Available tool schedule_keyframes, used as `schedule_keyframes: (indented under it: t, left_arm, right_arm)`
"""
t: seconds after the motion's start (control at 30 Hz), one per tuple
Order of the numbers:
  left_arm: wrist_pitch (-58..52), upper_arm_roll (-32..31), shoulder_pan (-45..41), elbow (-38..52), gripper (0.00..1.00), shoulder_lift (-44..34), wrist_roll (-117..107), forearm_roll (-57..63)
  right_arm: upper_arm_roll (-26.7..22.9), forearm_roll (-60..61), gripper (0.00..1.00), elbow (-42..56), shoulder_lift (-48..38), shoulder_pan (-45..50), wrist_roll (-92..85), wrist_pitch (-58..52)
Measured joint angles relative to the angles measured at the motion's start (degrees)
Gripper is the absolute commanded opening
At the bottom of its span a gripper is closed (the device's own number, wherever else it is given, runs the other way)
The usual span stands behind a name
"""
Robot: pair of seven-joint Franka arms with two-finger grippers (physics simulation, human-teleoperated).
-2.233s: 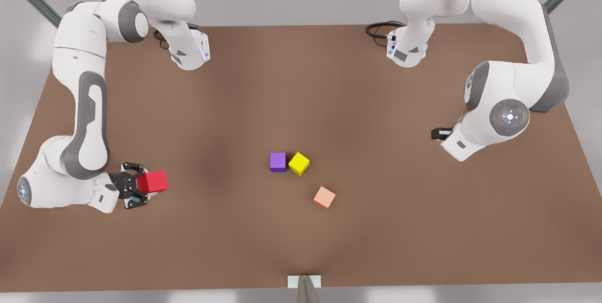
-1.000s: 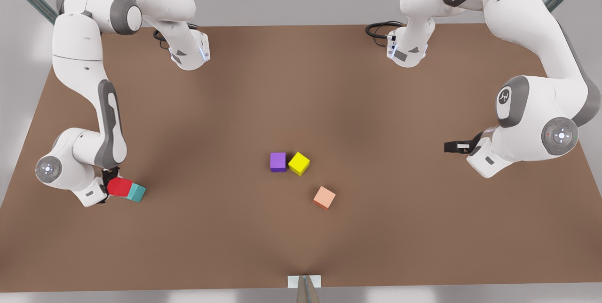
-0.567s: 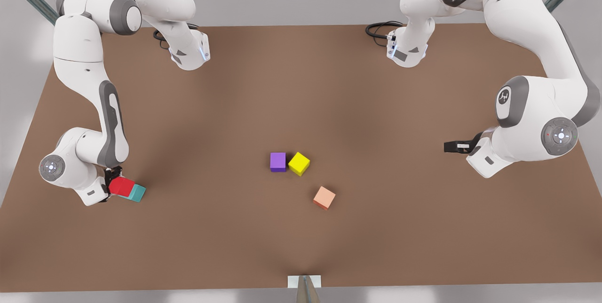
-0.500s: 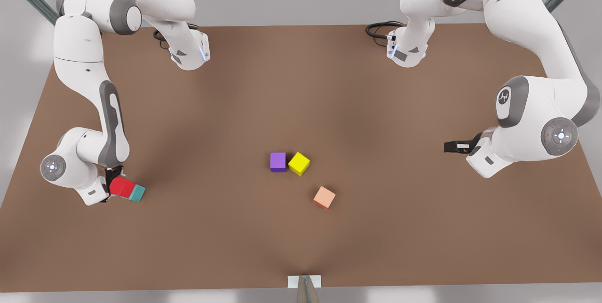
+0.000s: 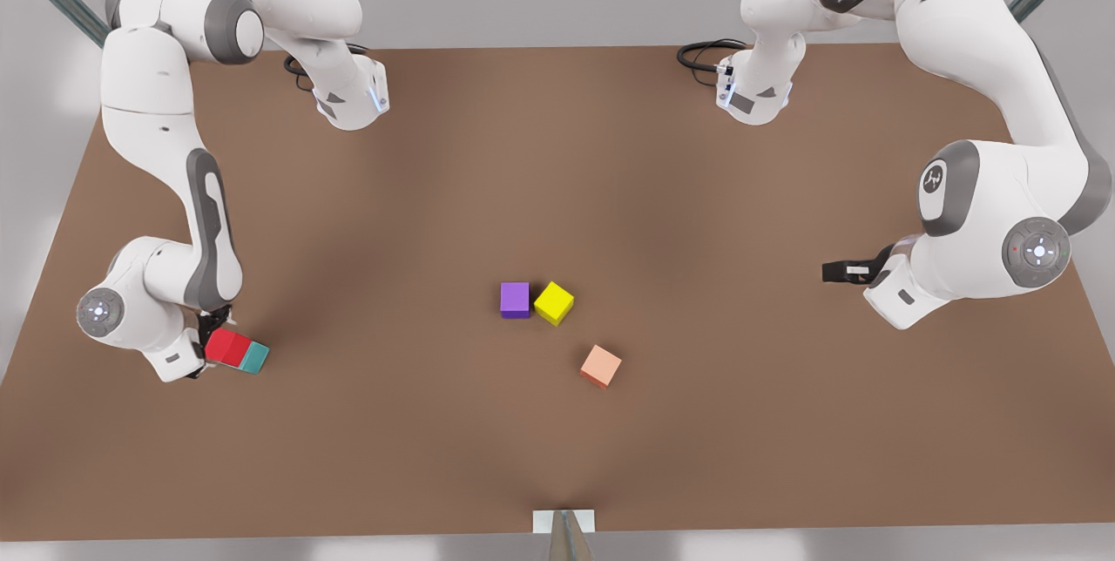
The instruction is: Pick up red wooden cube and pass to hand red wooden cube and place in blue wooden cube
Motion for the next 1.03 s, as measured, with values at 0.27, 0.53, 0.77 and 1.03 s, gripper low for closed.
schedule_keyframes:
  t: [0.27, 0.53, 0.77, 1.03]
  left_arm:
    - [0.0, 0.0, 0.0, 0.0, 1.00, 0.0, 0.0, 0.0]
    - [0.0, 0.0, 0.0, 0.0, 1.00, 0.0, 0.0, 0.0]
    - [0.0, 0.0, 0.0, 0.0, 1.00, 0.0, 0.0, 0.0]
    - [0.0, 0.0, 0.0, 0.0, 1.00, 0.0, 0.0, 0.0]
  right_arm:
    - [1.2, 0.9, 1.00, 8.4, -2.1, 1.7, 0.5, -8.5]
    - [1.4, 7.8, 1.00, 24.2, -6.4, 9.9, 23.9, -27.0]
    - [1.5, 2.5, 1.00, 16.9, -20.3, 11.6, 43.9, -37.6]
    - [1.4, 1.6, 1.00, 13.9, -22.3, 11.2, 58.8, -39.1]
